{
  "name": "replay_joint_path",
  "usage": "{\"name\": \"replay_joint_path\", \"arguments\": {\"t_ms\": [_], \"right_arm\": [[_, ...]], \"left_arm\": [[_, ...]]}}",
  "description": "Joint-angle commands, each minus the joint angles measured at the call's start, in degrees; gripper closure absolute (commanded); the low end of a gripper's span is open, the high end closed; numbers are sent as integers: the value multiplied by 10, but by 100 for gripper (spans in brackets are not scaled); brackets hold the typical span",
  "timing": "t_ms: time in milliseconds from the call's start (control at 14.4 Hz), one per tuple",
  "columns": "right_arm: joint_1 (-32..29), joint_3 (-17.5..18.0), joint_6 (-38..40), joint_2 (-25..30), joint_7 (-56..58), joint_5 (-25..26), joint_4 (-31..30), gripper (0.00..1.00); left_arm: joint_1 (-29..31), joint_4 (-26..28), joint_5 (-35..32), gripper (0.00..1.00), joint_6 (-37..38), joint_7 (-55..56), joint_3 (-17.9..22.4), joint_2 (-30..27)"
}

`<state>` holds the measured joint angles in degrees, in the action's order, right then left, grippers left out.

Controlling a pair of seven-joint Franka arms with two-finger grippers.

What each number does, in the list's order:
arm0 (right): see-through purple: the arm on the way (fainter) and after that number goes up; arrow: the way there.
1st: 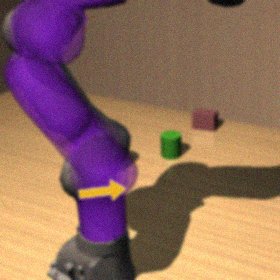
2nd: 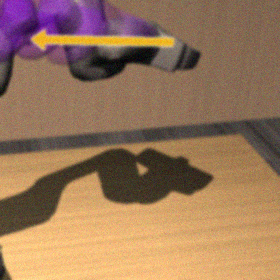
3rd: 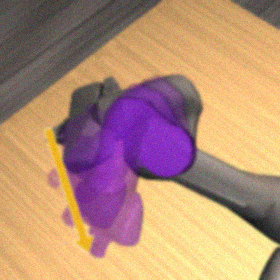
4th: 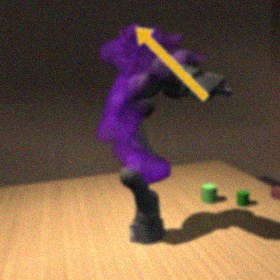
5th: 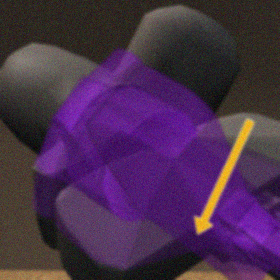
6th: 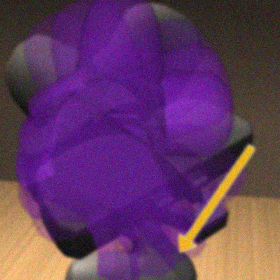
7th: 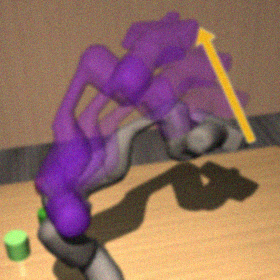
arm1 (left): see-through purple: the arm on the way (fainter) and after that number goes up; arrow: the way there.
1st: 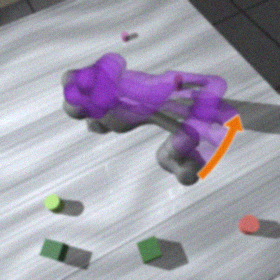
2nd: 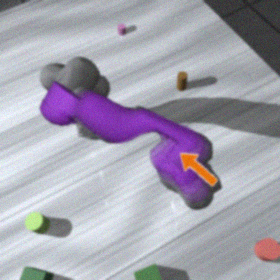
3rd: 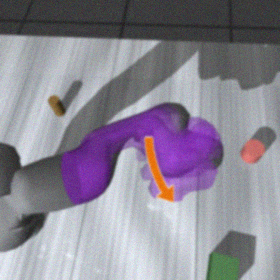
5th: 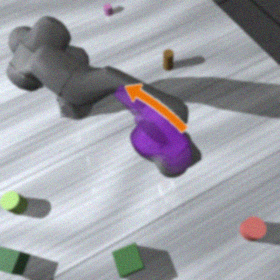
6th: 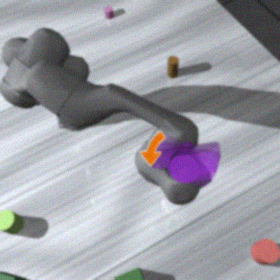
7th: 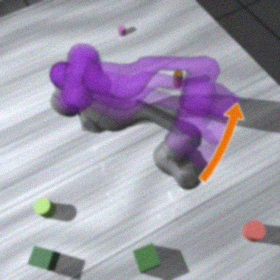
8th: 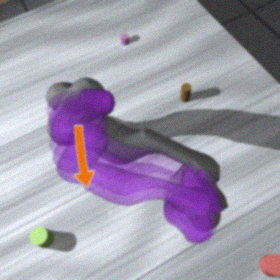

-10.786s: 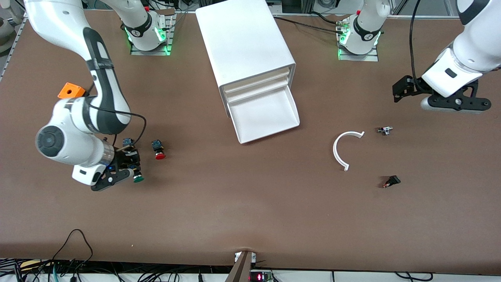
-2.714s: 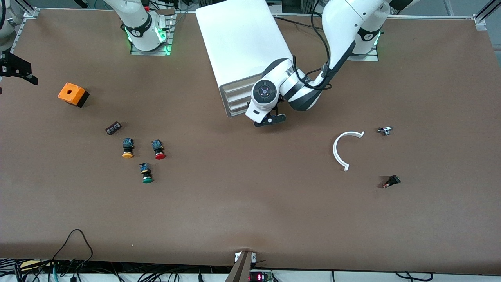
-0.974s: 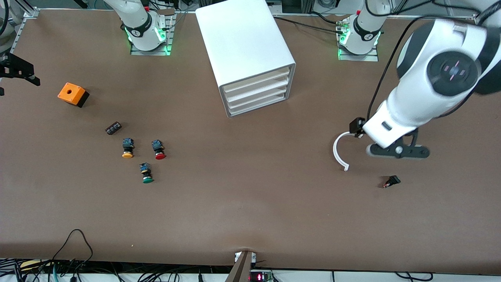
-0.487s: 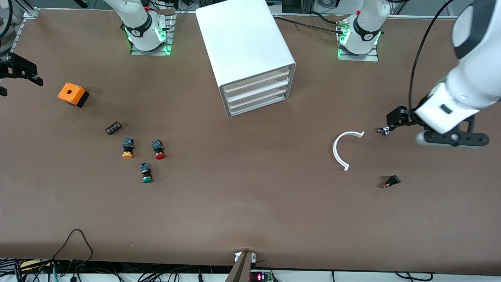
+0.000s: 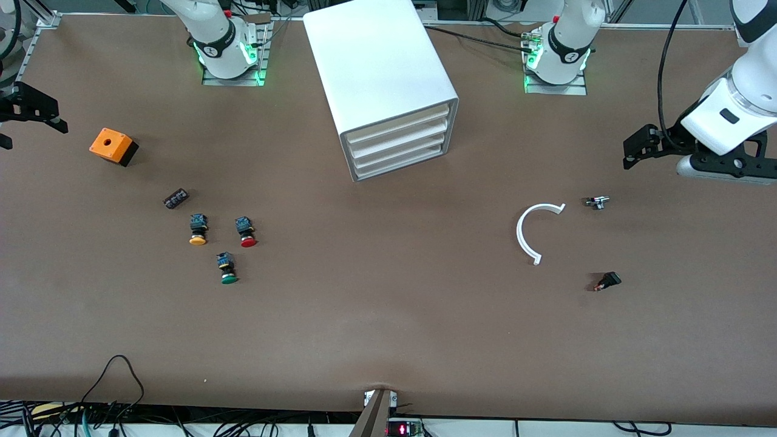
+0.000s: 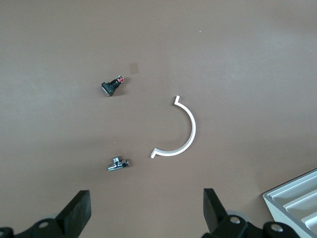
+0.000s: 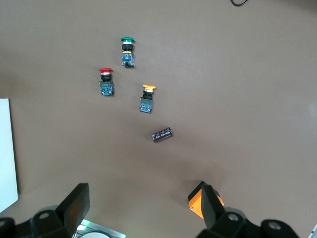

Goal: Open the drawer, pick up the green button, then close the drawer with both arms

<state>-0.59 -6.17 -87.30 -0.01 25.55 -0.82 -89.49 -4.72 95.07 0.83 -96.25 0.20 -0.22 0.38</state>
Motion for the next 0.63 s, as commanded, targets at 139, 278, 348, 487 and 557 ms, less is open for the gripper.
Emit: {"name": "replay_joint_path", "arguments": {"t_ms": [139,278,348,487,557], "right_arm": [[-5,6,0,5,6,9,-2,0],[-5,6,0,5,6,9,-2,0],[-5,6,0,5,6,9,-2,0],[-5,6,0,5,6,9,-2,0],[-5,6,0,5,6,9,-2,0]], "left_arm": [[-2,4,-8,0,0,0,7,2],[2,2,-9,0,1,0,8,3],[8,-2,-11,0,1,0,8,5],[9,-7,-11,0,11,2,7,6],[8,-10,-11,0,11,2,7,9]]}}
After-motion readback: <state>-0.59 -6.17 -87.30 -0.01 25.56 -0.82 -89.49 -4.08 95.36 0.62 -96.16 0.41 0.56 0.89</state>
